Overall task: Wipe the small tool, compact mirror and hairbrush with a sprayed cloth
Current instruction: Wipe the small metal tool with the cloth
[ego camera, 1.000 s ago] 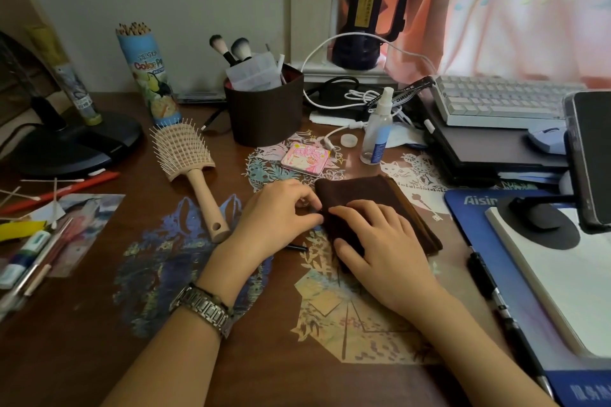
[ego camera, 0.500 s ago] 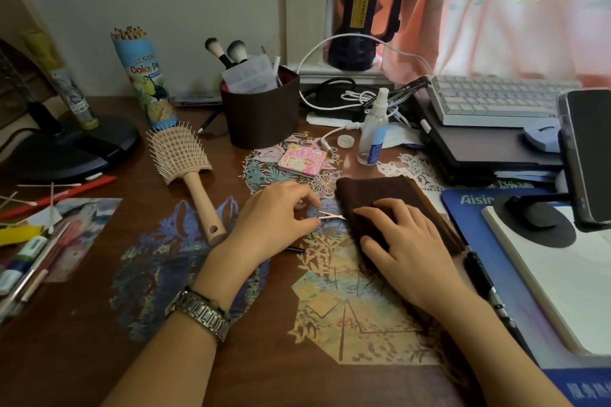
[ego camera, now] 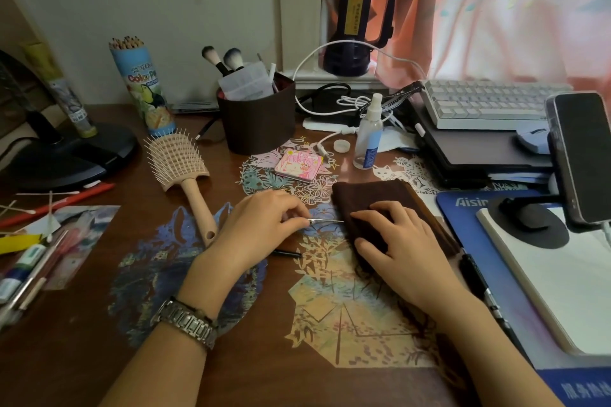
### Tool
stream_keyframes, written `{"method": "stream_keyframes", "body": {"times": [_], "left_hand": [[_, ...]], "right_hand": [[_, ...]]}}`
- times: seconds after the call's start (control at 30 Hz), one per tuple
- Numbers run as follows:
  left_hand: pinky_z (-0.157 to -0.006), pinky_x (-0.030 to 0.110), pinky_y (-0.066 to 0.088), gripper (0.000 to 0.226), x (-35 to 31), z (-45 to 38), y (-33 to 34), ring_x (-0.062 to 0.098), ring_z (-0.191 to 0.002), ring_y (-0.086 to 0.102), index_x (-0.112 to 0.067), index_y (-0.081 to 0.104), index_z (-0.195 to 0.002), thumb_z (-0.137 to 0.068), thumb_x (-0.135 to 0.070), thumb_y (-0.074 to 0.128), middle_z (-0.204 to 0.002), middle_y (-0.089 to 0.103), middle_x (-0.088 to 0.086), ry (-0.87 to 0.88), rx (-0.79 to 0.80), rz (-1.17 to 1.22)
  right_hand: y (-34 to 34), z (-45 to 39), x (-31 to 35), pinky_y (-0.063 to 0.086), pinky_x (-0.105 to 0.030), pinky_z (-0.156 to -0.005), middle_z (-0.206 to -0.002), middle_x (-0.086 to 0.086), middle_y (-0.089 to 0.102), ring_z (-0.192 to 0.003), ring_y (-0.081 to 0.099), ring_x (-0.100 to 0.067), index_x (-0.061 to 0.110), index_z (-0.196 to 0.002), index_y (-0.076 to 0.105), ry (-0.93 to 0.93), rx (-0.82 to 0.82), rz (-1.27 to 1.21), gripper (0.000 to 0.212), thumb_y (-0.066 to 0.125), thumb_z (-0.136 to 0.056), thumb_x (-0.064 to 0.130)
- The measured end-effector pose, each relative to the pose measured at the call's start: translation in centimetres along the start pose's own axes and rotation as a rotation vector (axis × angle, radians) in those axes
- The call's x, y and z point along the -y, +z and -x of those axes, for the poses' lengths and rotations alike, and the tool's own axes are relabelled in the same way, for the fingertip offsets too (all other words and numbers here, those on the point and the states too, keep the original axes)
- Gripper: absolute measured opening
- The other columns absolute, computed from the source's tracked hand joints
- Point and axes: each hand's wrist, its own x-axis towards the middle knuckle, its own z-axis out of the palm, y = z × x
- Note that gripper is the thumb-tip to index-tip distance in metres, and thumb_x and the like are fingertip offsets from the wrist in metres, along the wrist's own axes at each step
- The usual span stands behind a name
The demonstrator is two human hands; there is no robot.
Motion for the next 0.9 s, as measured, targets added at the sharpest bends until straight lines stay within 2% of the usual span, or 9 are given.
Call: {"method": "stream_keyframes", "body": {"times": [0.07,0.17,0.33,0.53,0.8,0.9], "left_hand": [[-0.071,0.025,0.045,0.013,0.2,0.1,-0.2,0.005,-0.082,0.054,-0.029,0.071,-0.094,-0.087,-0.035,0.062,-0.086,0.059,-0.013,-0.009,-0.004,0.040],[-0.068,0.014,0.041,0.012,0.0,0.2,-0.2,0.005,-0.080,0.057,-0.024,0.074,-0.093,-0.085,-0.030,0.067,-0.086,0.062,-0.011,-0.019,-0.003,0.148],[-0.068,0.007,0.043,0.009,-0.2,0.1,-0.1,0.003,-0.080,0.061,-0.021,0.075,-0.089,-0.082,-0.024,0.071,-0.086,0.069,-0.010,-0.046,-0.007,0.223],[-0.071,0.009,0.047,0.007,-0.1,0.1,-0.2,0.000,-0.080,0.061,-0.025,0.073,-0.089,-0.084,-0.024,0.070,-0.084,0.068,-0.012,-0.043,0.006,0.255],[-0.073,0.020,0.051,0.006,0.5,0.1,-0.1,0.005,-0.079,0.062,-0.024,0.072,-0.088,-0.086,-0.022,0.067,-0.082,0.068,-0.008,-0.055,0.031,0.251],[-0.072,0.018,0.049,0.007,0.6,0.0,-0.1,0.006,-0.080,0.062,-0.026,0.072,-0.087,-0.086,-0.021,0.066,-0.082,0.068,-0.008,-0.062,0.039,0.260]], "right_hand": [[0.0,0.0,0.1,0.025,-0.033,-0.110,-0.137,0.011,0.037,-0.129,0.032,-0.013,0.040,-0.134,0.042,0.004,-0.009,-0.012,0.045,0.044,-0.090,0.050],[0.0,0.0,0.2,0.029,-0.032,-0.108,-0.134,0.011,0.041,-0.127,0.035,-0.012,0.037,-0.132,0.046,0.005,-0.038,-0.026,0.045,0.047,-0.089,0.050],[-0.1,0.0,0.4,0.036,-0.032,-0.104,-0.128,0.012,0.047,-0.120,0.040,-0.009,0.033,-0.127,0.051,-0.002,-0.083,-0.074,0.043,0.052,-0.087,0.047],[0.3,-0.2,1.3,0.042,-0.036,-0.097,-0.122,0.013,0.050,-0.115,0.044,-0.008,0.036,-0.118,0.058,-0.129,-0.108,-0.122,0.037,0.052,-0.084,0.047],[0.9,-0.2,1.3,0.034,-0.035,-0.103,-0.133,0.008,0.047,-0.125,0.041,-0.013,0.038,-0.125,0.055,-0.189,-0.075,-0.006,0.037,0.053,-0.089,0.044],[1.0,-0.2,1.3,0.031,-0.036,-0.105,-0.136,0.007,0.045,-0.128,0.039,-0.015,0.040,-0.127,0.053,-0.194,-0.058,0.028,0.039,0.050,-0.089,0.047]]}}
